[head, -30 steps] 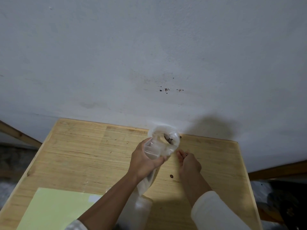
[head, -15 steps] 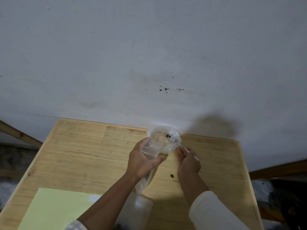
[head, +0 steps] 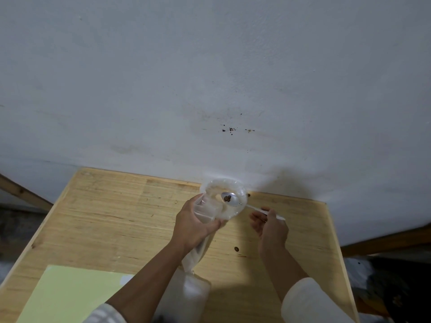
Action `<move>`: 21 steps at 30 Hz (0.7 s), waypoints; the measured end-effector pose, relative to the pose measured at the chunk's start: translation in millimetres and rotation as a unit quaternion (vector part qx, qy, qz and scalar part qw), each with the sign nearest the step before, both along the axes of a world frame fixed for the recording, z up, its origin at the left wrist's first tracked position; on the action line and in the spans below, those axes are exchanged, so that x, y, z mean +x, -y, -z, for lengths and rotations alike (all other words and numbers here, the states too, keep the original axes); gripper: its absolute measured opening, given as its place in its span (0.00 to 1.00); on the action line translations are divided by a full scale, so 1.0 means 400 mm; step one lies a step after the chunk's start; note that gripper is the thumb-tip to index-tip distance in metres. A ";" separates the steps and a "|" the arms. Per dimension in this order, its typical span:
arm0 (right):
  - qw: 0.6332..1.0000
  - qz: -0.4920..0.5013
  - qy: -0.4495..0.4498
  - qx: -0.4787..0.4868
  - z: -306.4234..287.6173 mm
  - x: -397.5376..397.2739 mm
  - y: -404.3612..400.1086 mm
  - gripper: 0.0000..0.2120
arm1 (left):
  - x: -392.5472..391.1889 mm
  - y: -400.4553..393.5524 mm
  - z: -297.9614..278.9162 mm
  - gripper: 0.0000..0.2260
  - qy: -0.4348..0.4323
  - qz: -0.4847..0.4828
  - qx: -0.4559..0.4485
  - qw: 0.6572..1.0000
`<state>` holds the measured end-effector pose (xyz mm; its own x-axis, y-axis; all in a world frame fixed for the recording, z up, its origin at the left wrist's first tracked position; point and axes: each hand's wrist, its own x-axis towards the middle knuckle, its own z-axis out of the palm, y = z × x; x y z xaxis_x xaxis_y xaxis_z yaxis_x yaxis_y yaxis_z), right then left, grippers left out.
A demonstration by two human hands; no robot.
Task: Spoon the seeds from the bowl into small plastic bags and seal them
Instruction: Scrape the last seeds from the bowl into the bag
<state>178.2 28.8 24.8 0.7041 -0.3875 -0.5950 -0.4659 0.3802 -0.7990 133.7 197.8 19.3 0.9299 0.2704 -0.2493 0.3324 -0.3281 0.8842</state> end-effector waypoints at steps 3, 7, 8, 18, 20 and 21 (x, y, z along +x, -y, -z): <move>0.998 -0.033 0.032 -0.036 -0.036 0.001 0.002 0.12 | -0.003 -0.012 0.000 0.38 0.008 -0.004 0.002 1.000; 0.988 -0.094 0.102 -0.067 -0.100 0.003 -0.011 0.14 | -0.004 -0.026 0.004 0.37 0.023 -0.015 0.015 0.999; 0.983 -0.117 0.120 -0.077 -0.114 0.004 -0.016 0.14 | -0.003 -0.028 0.005 0.37 0.026 -0.016 0.019 0.999; 0.819 -0.353 0.305 -0.333 -0.184 -0.028 -0.061 0.12 | -0.002 -0.042 -0.011 0.40 0.063 -0.026 0.034 0.997; 0.816 -0.359 0.304 -0.336 -0.198 -0.037 -0.061 0.10 | -0.004 -0.047 -0.019 0.39 0.075 -0.024 0.035 0.996; 0.819 -0.358 0.296 -0.338 -0.207 -0.042 -0.059 0.10 | -0.005 -0.049 -0.023 0.39 0.082 -0.022 0.036 0.996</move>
